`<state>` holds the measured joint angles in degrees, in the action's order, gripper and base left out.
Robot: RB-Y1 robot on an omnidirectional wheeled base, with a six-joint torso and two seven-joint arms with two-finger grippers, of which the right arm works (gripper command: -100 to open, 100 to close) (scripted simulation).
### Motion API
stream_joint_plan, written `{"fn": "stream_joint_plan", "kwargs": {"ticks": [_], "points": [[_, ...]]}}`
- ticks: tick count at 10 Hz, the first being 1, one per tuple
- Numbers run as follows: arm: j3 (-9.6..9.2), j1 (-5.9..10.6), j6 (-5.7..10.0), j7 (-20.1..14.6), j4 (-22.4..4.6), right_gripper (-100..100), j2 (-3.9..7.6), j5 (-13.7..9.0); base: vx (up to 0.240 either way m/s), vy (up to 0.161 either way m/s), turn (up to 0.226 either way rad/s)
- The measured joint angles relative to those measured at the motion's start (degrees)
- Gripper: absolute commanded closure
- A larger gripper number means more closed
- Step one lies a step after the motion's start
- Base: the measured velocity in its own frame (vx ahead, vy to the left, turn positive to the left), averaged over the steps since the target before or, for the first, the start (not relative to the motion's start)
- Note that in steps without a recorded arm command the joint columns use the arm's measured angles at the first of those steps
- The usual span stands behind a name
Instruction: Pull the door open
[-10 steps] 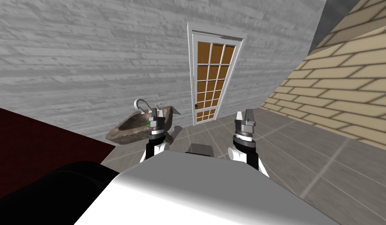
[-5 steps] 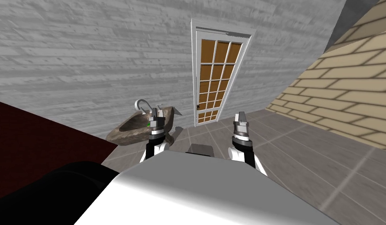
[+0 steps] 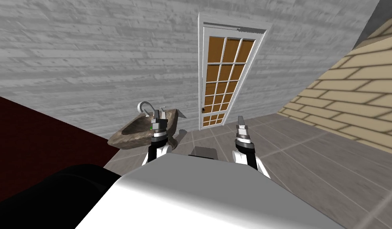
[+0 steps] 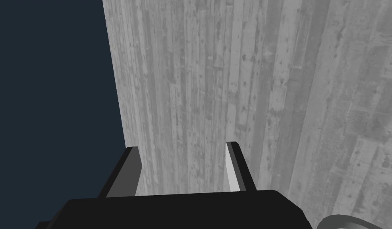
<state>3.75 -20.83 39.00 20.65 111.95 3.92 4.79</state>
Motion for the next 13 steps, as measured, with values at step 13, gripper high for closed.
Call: {"fn": "stream_joint_plan", "kwargs": {"ticks": [13], "points": [[5.94, 4.15, 3.38, 13.51, -18.17, -100, 1.2, 7.38, 0.104, 0.013, 0.093]]}}
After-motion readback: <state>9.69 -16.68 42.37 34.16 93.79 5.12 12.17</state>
